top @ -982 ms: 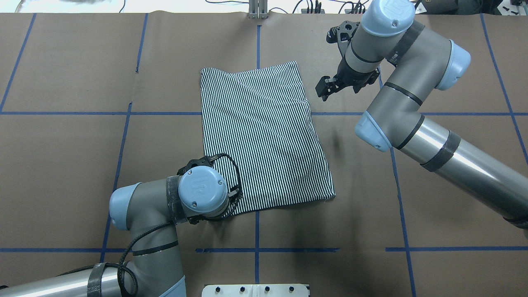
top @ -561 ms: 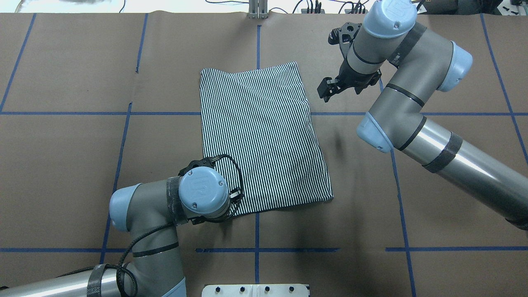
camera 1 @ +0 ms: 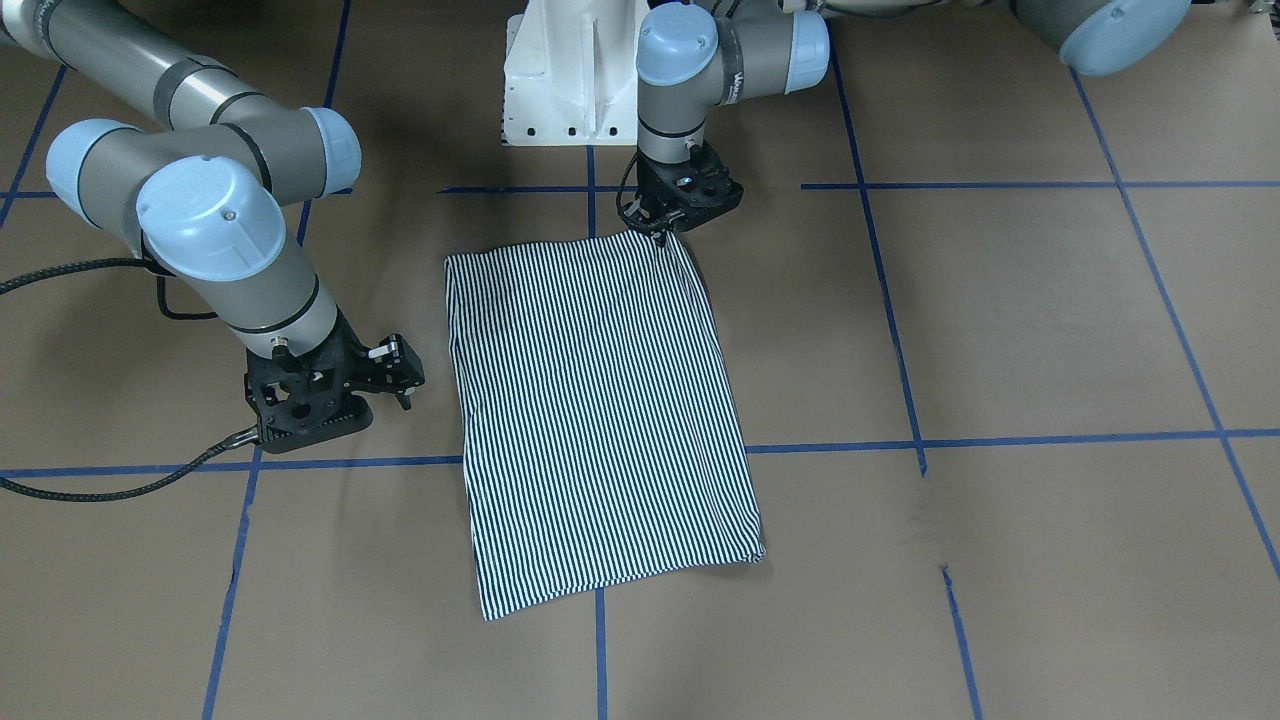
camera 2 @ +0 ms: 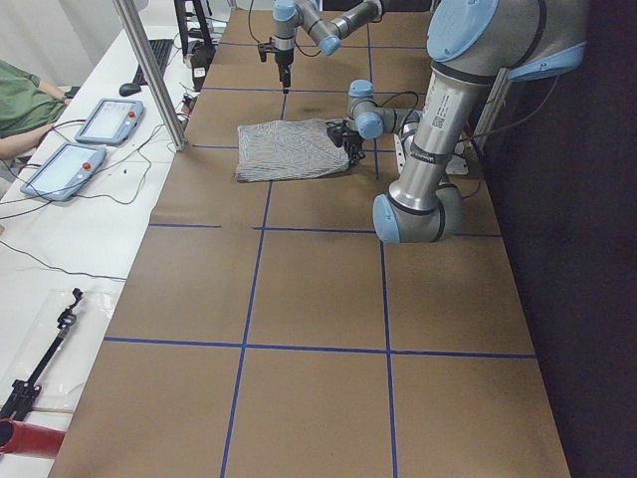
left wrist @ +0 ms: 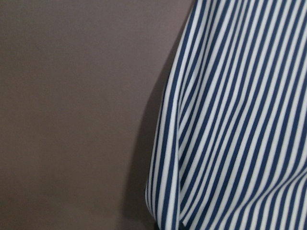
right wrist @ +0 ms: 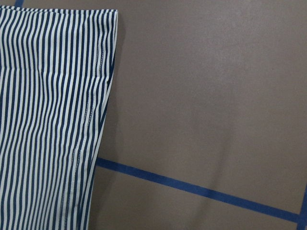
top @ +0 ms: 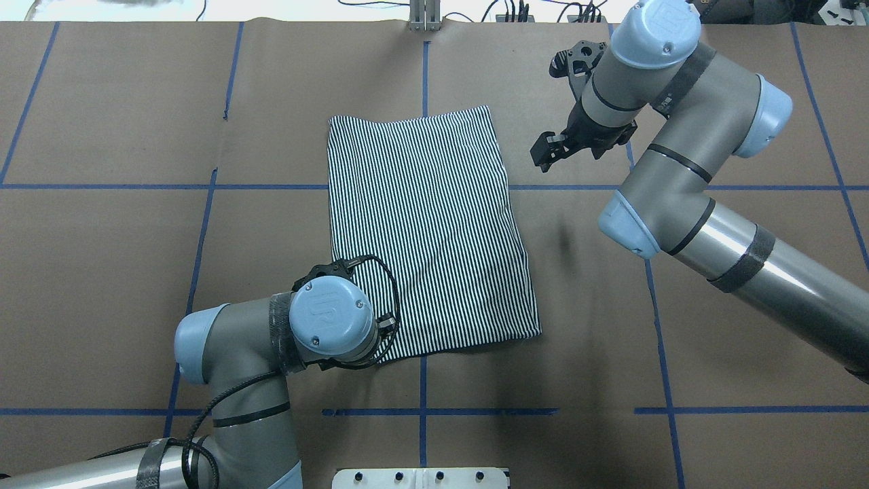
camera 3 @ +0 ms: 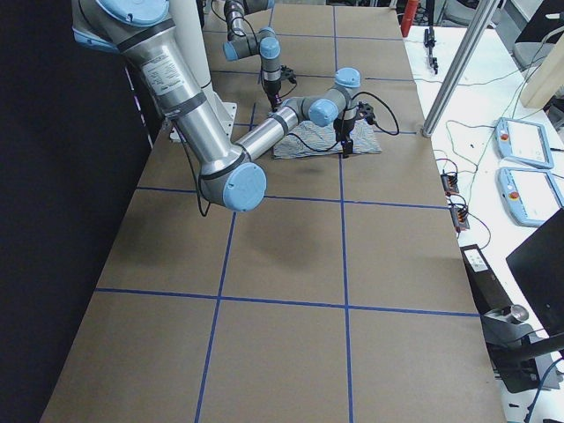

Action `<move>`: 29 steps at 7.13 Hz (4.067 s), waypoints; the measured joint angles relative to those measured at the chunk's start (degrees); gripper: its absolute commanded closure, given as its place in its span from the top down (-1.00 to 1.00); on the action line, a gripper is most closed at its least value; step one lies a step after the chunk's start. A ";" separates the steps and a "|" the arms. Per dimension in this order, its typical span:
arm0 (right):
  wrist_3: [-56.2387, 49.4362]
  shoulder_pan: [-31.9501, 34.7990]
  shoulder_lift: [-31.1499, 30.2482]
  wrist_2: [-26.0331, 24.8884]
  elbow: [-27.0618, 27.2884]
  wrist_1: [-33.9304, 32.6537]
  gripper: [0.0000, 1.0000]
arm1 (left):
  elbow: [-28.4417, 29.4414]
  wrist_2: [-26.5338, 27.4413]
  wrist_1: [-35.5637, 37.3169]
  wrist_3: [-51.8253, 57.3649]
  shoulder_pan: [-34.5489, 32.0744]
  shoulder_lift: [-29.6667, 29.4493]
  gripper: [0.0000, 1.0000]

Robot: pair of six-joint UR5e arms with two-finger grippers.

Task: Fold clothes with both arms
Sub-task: 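Lower the right gripper to the other near corner beside the left gripper, then grasp the near edge with both grippers and lift it toward the far edge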

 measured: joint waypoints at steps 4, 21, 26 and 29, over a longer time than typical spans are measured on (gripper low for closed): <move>32.09 -11.44 -1.70 -1.48 7.12 0.43 1.00 | -2.29 0.29 -0.15 2.25 0.02 1.66 -1.00; 75.83 -27.99 -1.20 -16.92 7.40 -3.87 -1.00 | -3.76 0.63 -0.42 3.97 1.58 1.79 -1.00; 76.15 -27.84 -0.78 -16.87 8.89 -3.90 -1.00 | -3.80 0.63 -0.42 3.97 1.99 1.80 -1.00; 76.16 -28.25 -0.42 -16.48 10.45 -4.34 -1.00 | -4.30 0.71 -0.38 4.80 2.41 1.94 -1.00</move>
